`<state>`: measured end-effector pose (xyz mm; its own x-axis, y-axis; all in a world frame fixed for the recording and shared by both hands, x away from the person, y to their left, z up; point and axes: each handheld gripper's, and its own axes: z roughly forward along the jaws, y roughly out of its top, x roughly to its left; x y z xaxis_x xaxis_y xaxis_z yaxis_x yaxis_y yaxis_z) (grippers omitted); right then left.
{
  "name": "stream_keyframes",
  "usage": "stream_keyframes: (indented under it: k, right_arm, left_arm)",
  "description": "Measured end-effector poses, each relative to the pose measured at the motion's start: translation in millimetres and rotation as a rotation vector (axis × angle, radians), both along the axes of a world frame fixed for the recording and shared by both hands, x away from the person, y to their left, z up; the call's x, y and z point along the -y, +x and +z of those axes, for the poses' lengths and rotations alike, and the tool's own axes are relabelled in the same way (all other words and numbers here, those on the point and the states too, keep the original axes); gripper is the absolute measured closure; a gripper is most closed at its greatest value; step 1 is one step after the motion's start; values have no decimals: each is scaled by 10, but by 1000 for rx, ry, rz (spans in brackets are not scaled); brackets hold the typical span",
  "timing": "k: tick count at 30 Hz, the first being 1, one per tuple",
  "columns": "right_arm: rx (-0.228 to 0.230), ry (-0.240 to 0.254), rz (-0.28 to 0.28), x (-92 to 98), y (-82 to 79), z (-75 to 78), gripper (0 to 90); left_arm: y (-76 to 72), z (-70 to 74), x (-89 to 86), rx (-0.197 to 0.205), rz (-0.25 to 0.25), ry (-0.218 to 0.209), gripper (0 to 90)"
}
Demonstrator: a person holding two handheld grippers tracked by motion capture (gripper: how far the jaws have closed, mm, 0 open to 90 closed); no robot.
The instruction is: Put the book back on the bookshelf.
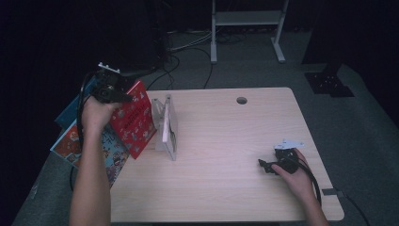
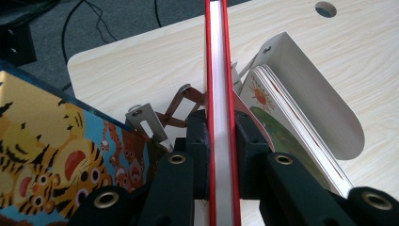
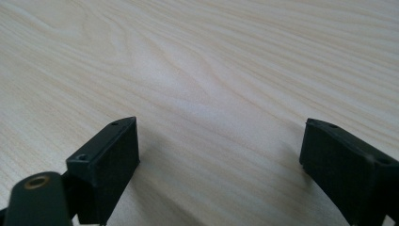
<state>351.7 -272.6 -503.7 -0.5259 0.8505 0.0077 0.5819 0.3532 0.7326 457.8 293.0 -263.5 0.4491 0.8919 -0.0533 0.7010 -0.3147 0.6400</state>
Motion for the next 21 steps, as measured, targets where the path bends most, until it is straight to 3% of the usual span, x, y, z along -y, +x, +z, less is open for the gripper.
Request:
stream_keyframes:
  k: [7,15,21]
  right_arm:
    - [-1,-1,1,1,0,1,115]
    - [1,2,-1,-1,0,0,115]
    - [2,1,0,0,1,-1,115]
  left_arm:
    - [-7,60,12,8,-3,12,776]
    - [-55,279,4,34,-1,17,782]
    - [-111,428,-13,46,-5,12,870]
